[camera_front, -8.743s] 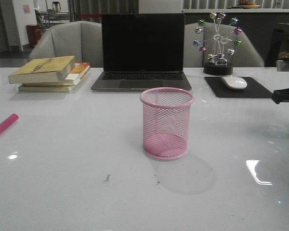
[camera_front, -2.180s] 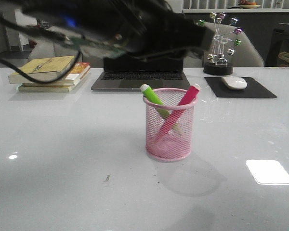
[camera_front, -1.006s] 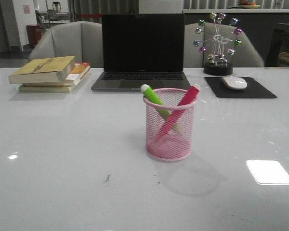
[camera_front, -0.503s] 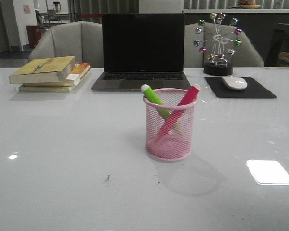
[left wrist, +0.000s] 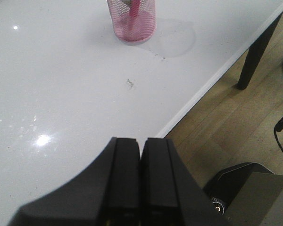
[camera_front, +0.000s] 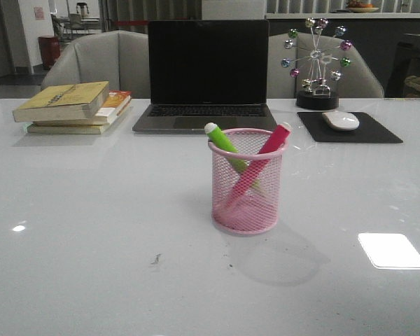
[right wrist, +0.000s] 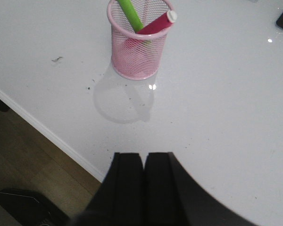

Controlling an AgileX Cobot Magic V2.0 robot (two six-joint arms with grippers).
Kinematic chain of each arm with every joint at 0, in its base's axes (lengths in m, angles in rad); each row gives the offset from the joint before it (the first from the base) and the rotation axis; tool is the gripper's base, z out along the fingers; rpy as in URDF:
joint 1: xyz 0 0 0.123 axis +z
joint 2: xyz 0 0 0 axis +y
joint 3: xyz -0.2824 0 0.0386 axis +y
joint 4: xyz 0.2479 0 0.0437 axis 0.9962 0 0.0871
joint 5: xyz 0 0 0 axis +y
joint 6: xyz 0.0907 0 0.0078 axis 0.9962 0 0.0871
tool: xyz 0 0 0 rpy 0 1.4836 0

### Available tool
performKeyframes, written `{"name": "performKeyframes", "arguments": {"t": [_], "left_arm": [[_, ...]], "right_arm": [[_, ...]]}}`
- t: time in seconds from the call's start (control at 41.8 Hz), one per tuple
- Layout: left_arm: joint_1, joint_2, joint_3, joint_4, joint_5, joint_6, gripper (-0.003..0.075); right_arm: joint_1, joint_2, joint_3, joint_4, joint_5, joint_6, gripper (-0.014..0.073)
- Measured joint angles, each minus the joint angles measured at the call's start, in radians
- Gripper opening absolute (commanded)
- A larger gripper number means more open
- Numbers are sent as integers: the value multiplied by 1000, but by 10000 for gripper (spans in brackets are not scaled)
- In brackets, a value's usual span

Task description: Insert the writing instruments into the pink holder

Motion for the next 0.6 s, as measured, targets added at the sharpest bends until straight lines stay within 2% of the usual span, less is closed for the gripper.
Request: {"name": "performKeyframes", "arguments": {"t": [0.168,0.335,0.503,0.599], "left_arm": [[116,-58,25,-2,-45,0,96],[323,-186,147,-4,-304,0,96],[529,-372,361,-14,-582,0,96],[623,-478,474,-61,-677,0,95]], "right_arm": [[0,0,0,0,0,0,27],[0,0,0,0,0,0,27],[0,0,0,0,0,0,27],[0,0,0,0,0,0,27]]}}
